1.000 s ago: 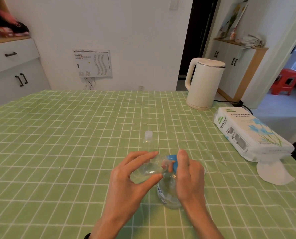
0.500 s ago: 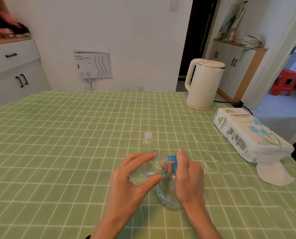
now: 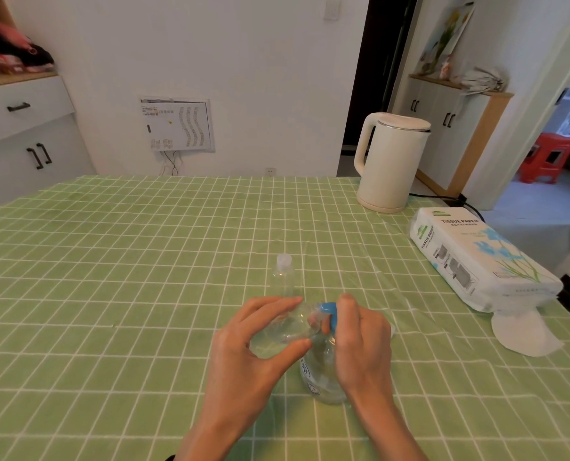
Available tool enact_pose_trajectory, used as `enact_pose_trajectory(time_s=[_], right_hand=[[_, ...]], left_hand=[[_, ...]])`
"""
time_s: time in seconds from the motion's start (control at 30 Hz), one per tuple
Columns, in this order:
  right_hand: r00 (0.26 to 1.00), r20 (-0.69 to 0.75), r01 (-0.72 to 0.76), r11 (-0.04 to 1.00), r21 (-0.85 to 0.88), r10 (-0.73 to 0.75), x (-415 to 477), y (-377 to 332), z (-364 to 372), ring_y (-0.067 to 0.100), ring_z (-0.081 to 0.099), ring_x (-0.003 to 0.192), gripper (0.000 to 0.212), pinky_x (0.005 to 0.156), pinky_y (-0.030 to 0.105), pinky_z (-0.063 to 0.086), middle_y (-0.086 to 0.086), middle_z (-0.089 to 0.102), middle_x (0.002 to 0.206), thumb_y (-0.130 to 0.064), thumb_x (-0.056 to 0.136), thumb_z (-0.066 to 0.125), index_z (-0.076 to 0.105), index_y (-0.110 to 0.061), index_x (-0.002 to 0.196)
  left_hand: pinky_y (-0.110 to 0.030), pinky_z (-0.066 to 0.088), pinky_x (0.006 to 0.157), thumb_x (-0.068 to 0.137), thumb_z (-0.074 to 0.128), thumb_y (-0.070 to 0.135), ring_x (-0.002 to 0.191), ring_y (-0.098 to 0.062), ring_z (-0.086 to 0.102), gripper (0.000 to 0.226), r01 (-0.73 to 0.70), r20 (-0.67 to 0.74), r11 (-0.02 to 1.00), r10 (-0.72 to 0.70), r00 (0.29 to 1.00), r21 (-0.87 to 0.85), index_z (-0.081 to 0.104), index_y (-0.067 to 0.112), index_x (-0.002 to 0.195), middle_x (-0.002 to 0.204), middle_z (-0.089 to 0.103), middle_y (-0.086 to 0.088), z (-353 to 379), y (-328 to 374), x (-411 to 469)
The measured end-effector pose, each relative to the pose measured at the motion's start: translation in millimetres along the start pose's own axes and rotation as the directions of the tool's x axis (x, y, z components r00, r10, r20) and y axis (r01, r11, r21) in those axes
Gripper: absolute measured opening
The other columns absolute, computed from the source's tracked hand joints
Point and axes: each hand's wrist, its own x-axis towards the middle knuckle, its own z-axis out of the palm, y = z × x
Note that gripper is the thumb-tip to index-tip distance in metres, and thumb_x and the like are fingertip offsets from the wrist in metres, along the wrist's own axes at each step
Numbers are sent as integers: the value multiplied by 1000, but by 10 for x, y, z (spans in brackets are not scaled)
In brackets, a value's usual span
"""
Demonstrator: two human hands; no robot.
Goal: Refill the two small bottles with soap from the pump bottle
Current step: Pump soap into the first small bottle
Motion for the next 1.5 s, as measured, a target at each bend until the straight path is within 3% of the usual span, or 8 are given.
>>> enact_pose_trajectory(time_s=[0.2, 0.47, 0.53, 0.63, 0.8, 1.1, 1.3, 1.5], right_hand=[[999, -9, -47, 999, 19, 47, -6, 28, 14, 5, 58, 48, 75, 61, 31, 40, -19, 62, 48, -72, 89, 23, 63, -24, 48], [1000, -9, -27, 1000, -10, 27, 0, 4, 4, 7, 53, 47, 62, 57, 34, 42, -14, 60, 47, -61, 88, 27, 57, -28, 45], [1000, -7, -12, 1000, -19, 12, 2, -1, 0, 11, 45, 44, 58, 55, 38, 41, -6, 55, 44, -57, 86, 28, 55, -20, 49], [1000, 2, -10, 999, -39, 10, 3, 14, 2, 32, 59, 57, 70, 62, 49, 52, 9, 71, 60, -56, 84, 27, 62, -3, 56], [998, -13, -55, 999, -1, 55, -8, 11, 10, 7, 61, 52, 70, 60, 34, 44, -18, 68, 54, -69, 88, 24, 64, -30, 46], [999, -21, -31, 1000, -5, 31, -2, 13, 15, 3, 60, 50, 68, 57, 32, 41, -20, 66, 51, -65, 90, 26, 61, -31, 43], [1000, -19, 5, 1000, -25, -5, 7, 25, 4, 29, 60, 54, 68, 59, 50, 51, 11, 69, 58, -55, 85, 30, 63, -5, 53], [999, -14, -39, 999, -1, 39, -4, 56, 18, 2, 70, 63, 68, 65, 33, 49, -19, 75, 64, -67, 90, 26, 66, -28, 52]], left_hand=[[-10, 50, 95, 74, 84, 42, 114, -7, 71, 48, -3, -9, 1000, 3, 1000, -14, 75, 45, 121, 118, 73, 18, -6, -5, 20], [-11, 50, 96, 74, 84, 42, 115, -8, 71, 48, -5, -8, 1000, 5, 1000, -12, 75, 44, 121, 118, 74, 17, -2, -24, 8], [-10, 49, 96, 74, 84, 42, 115, -7, 70, 48, -7, -3, 1000, 7, 1000, -5, 75, 44, 121, 119, 74, 17, -3, -23, 5], [-10, 49, 96, 74, 84, 42, 116, -7, 70, 48, 0, 2, 1000, 0, 1000, -2, 75, 44, 121, 119, 74, 17, -3, -23, -2], [-9, 49, 96, 74, 84, 41, 116, -7, 70, 47, 3, -8, 1000, -3, 1000, -18, 75, 43, 120, 119, 74, 17, -9, -10, 2], [-9, 49, 96, 74, 84, 43, 115, -6, 71, 48, -4, -10, 1000, 4, 1000, -6, 76, 41, 121, 118, 74, 19, -21, -6, 5], [-10, 50, 97, 74, 85, 41, 115, -6, 70, 48, -4, -3, 1000, 4, 1000, -3, 76, 41, 121, 118, 74, 19, -26, -31, 6], [-10, 49, 97, 75, 85, 41, 114, -7, 71, 47, -9, -6, 1000, 9, 1000, -4, 75, 42, 121, 118, 74, 18, -35, -38, 0]])
